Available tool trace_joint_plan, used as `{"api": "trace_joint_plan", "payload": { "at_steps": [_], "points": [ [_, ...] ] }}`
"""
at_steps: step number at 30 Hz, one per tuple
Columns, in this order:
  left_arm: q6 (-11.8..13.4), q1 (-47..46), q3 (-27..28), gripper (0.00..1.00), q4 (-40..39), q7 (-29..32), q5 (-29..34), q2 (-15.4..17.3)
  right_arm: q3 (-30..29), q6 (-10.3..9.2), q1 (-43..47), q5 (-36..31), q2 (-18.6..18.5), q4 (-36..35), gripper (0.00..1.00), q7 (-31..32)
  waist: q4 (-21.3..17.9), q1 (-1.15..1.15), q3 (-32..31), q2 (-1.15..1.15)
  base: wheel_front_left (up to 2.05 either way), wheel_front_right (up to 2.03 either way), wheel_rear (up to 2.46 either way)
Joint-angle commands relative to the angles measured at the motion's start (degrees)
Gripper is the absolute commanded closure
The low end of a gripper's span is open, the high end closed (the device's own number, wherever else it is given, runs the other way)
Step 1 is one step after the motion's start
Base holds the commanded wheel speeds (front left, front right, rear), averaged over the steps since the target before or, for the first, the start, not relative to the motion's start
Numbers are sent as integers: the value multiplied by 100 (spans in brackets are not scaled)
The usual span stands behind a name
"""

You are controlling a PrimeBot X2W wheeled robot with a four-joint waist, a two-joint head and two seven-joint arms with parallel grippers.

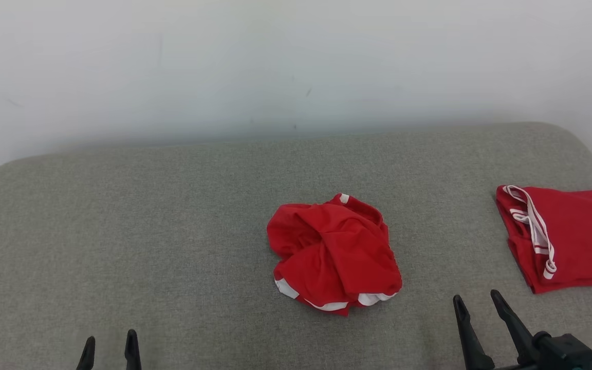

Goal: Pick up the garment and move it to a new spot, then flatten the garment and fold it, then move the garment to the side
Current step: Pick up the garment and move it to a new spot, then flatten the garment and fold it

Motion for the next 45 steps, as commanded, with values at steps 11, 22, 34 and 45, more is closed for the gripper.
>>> {"api": "trace_joint_plan", "payload": {
  "at_steps": [11, 22, 34, 45],
  "points": [
    [-91, 263, 89, 0, 13, -15, 194, -125, -57, -11, 228, 47, 148, 218, 0, -57, 46, 1, -97, 0, 0, 0, 0],
    [-94, 172, -14, 0, -3, -15, 177, -131, -28, -12, 154, 19, 144, 175, 0, -73, 27, 1, -47, 0, 0, 0, 0],
    [-94, 154, -48, 0, 11, -15, 194, -115, 38, -12, 123, 46, 173, 182, 0, -73, 39, 1, -15, 0, 0, 0, 0],
    [-88, 121, -103, 0, 57, -15, 211, -113, 186, -12, -66, 60, 19, 121, 0, -13, 62, 1, 5, 0, 0, 0, 0]
  ]
}}
